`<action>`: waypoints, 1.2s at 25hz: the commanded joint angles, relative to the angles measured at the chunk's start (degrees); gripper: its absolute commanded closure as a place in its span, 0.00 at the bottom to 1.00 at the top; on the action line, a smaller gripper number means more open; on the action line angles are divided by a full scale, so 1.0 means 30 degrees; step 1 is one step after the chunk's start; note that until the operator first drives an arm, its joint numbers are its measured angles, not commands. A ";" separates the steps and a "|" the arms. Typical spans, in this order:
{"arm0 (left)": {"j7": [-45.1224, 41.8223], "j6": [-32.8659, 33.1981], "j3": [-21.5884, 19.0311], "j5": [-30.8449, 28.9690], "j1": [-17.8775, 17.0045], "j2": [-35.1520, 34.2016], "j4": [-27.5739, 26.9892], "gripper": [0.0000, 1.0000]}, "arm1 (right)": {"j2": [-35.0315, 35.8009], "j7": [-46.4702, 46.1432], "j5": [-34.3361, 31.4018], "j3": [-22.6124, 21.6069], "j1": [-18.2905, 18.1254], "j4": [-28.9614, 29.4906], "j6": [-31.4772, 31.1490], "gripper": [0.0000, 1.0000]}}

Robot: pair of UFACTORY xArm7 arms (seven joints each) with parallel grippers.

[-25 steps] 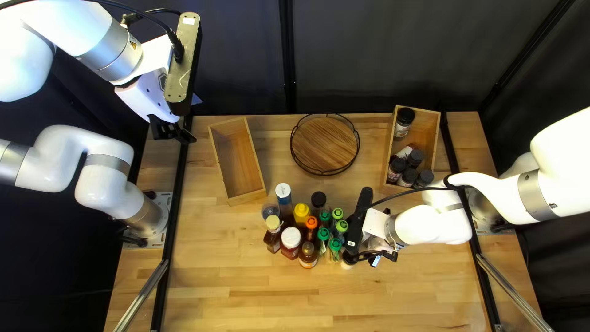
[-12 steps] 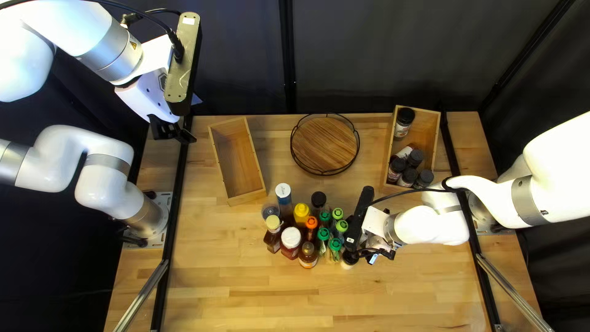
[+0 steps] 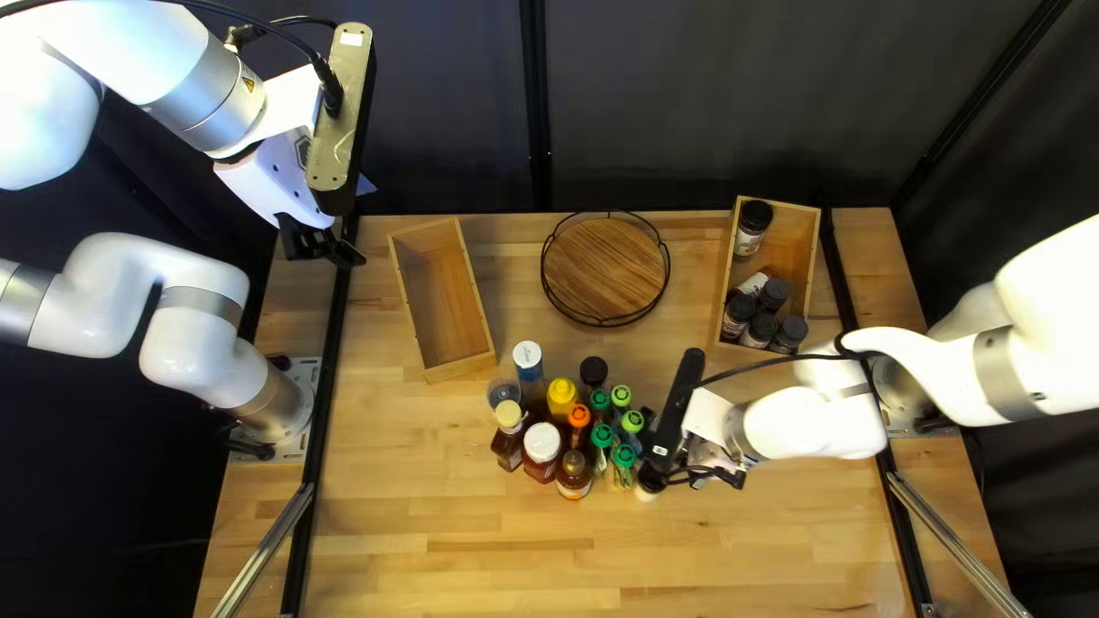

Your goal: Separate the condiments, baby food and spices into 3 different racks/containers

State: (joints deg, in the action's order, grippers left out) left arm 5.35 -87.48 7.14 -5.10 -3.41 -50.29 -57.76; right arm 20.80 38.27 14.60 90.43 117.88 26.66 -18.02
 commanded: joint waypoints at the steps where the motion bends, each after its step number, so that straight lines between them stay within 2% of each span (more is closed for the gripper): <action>1: 0.0000 0.0000 0.0000 0.0000 0.0000 0.0000 0.0000 0.00 | 0.2363 -0.0647 0.1663 0.6124 0.6663 -0.1087 -0.2772 1.00; 4: 0.0000 0.0000 0.0000 0.0000 0.0000 0.0000 0.0000 0.00 | 0.4401 -0.1449 0.2277 0.9050 0.9440 -0.1487 -0.4888 1.00; 6: 0.0000 0.0000 0.0000 0.0000 0.0000 0.0000 0.0000 0.00 | 0.5382 -0.1892 0.2335 1.0299 1.0329 -0.1607 -0.5986 1.00; 7: 0.0000 0.0000 0.0000 0.0000 0.0000 0.0000 0.0000 0.00 | 0.6329 -0.2443 0.2320 1.1522 1.1017 -0.1743 -0.7031 1.00; 10: 0.0000 0.0000 0.0000 0.0000 0.0000 0.0000 0.0000 0.00 | 0.8147 -0.3626 0.1873 1.3856 1.1706 -0.1755 -0.9264 1.00; 16: 0.0000 0.0000 -0.0001 0.0000 0.0000 0.0000 0.0000 0.00 | 1.0254 -0.5876 0.0310 1.7311 1.1155 -0.1265 -1.2472 1.00; 24: 0.0000 0.0000 0.0000 0.0000 0.0000 0.0000 0.0000 0.00 | 1.1429 -1.0593 -0.2537 2.2565 0.9235 -0.1448 -1.5149 1.00; 30: 0.0000 0.0000 0.0000 0.0000 0.0000 0.0000 0.0000 0.00 | 1.1608 -1.5736 -0.4696 2.5088 0.9512 -0.1053 -1.7270 1.00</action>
State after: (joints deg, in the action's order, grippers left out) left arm 5.35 -87.48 7.14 -5.10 -3.41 -50.29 -57.76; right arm 55.31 -1.42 3.98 161.69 145.80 22.65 -66.49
